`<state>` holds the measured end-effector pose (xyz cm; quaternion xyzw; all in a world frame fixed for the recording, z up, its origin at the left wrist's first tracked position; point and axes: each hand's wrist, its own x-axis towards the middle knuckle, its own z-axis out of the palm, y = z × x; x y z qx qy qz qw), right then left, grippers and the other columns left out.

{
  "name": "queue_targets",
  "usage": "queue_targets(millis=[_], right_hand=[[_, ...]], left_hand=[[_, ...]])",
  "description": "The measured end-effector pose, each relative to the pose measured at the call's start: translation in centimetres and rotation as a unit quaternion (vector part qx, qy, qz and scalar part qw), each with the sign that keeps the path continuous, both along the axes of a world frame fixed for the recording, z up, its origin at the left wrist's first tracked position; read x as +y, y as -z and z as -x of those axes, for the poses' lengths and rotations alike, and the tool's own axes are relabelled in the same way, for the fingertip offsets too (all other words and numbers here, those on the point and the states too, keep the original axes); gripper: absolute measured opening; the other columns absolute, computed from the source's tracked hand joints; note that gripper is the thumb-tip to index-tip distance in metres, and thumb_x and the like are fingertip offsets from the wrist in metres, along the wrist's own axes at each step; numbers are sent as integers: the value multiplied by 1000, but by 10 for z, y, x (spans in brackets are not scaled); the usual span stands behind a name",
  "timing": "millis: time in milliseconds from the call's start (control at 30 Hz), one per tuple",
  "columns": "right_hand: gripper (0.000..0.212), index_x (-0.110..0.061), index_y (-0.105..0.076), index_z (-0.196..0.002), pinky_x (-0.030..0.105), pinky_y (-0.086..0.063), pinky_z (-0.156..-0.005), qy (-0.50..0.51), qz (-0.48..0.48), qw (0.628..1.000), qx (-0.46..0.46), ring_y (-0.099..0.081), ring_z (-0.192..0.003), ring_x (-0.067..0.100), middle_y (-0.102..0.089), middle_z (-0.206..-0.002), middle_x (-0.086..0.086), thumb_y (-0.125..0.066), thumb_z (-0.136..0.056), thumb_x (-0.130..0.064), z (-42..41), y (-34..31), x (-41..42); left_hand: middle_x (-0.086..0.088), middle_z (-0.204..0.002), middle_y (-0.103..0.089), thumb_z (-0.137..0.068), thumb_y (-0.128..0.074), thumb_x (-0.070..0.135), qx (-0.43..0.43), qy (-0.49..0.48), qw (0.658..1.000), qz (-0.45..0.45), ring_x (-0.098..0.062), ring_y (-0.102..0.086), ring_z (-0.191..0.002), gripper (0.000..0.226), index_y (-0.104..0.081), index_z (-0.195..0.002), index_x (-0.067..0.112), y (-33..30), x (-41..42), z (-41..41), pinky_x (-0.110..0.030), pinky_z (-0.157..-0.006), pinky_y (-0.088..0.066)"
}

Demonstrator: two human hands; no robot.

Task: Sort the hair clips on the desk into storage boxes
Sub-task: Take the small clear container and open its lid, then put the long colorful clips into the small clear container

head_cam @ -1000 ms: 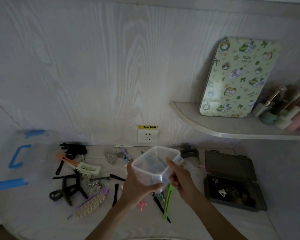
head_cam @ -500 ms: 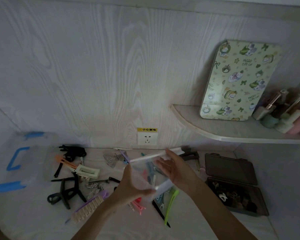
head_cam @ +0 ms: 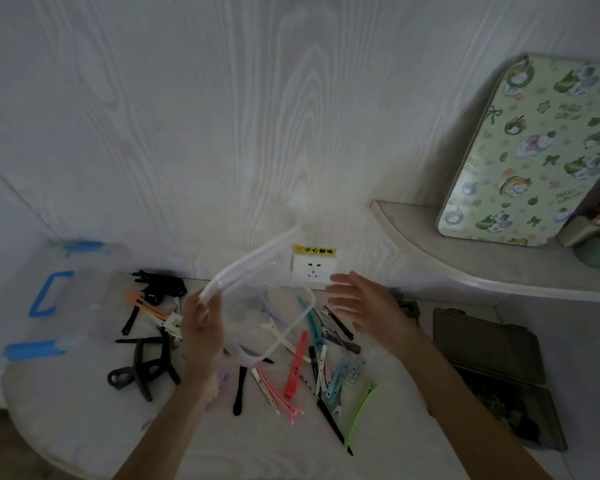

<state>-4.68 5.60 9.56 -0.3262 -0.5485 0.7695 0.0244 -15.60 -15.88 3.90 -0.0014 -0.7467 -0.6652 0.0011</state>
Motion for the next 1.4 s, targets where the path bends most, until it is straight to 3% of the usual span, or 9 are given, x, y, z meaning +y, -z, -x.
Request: queue_targets(millis=[67, 167, 233, 333, 567, 833, 1000, 1233, 1400], right_hand=[[21, -8, -65, -99, 23, -45, -75, -16, -182, 973, -142, -59, -86, 18, -65, -102, 11, -48, -94, -20, 5, 35, 7], [54, -2, -51, -121, 30, -45, -88, -132, -379, 871, -283, -54, -107, 27, -55, -120, 17, -49, -89, -45, 17, 90, -3], [70, -3, -43, -127, 39, -37, -101, -145, -470, 805, -330, -41, -123, 31, -42, -132, 18, -48, -84, -58, 24, 111, -15], [56, -8, -41, -127, 40, -34, -100, -150, -579, 740, -308, -35, -125, 32, -39, -132, 14, -44, -90, -49, 32, 116, -27], [26, -19, -61, -115, 31, -43, -78, -228, -573, 769, -167, -52, -103, 27, -53, -110, 10, -49, -92, -23, 19, 120, -24], [33, -15, -45, -122, 37, -40, -91, -339, -577, 718, -190, -44, -111, 26, -46, -122, 9, -41, -91, -5, -26, 123, -33], [33, -15, -55, -124, 25, -36, -96, -287, -527, 786, -147, -49, -116, 21, -53, -124, 8, -41, -95, -10, -47, 112, -26], [30, -21, -61, -120, 21, -39, -96, -264, -510, 806, -146, -52, -117, 14, -60, -124, 0, -45, -94, -17, -77, 111, -12], [24, -15, -70, -106, 14, -44, -83, -218, -455, 858, -92, -60, -93, 5, -68, -101, -2, -53, -89, -12, -87, 101, 2]], left_hand=[[0, -80, -62, -92, -55, 24, -22, -12, 1000, -13, -17, -61, -75, 10, -62, -85, 27, 5, -18, 13, -20, -62, -51], [-9, -101, -64, -95, -48, 23, -46, 3, 998, -41, -16, -63, -86, 28, -60, -112, 4, 10, -39, 22, -20, -75, -52], [-6, -96, -65, -95, -49, 21, -40, 4, 999, -36, -9, -65, -84, 23, -60, -109, 7, 7, -46, 25, -9, -69, -51], [-3, -91, -65, -95, -51, 22, -26, 3, 1000, -9, -7, -63, -86, 19, -62, -106, 12, 3, -50, 28, -3, -67, -48], [-4, -76, -56, -92, -53, 35, -57, 17, 998, 21, -6, -49, -65, 28, -60, -83, 9, -5, -32, 30, -20, -61, -42], [-11, -68, -55, -90, -58, 28, 36, 55, 997, 49, -3, -43, -54, 36, -61, -68, 0, -2, 36, 21, -11, -56, -34], [-23, -65, -55, -88, -62, 24, 73, 92, 991, 58, -5, -45, -54, 43, -54, -66, -13, 15, 80, 12, -15, -54, -32], [-12, -61, -49, -88, -62, 24, -12, 155, 987, 46, -17, -44, -62, 41, -59, -62, -7, 37, 115, 3, -13, -52, -32], [-9, -64, -47, -88, -62, 22, -58, 148, 986, 50, -16, -40, -59, 31, -57, -64, 3, 42, 128, 6, -8, -46, -32]])
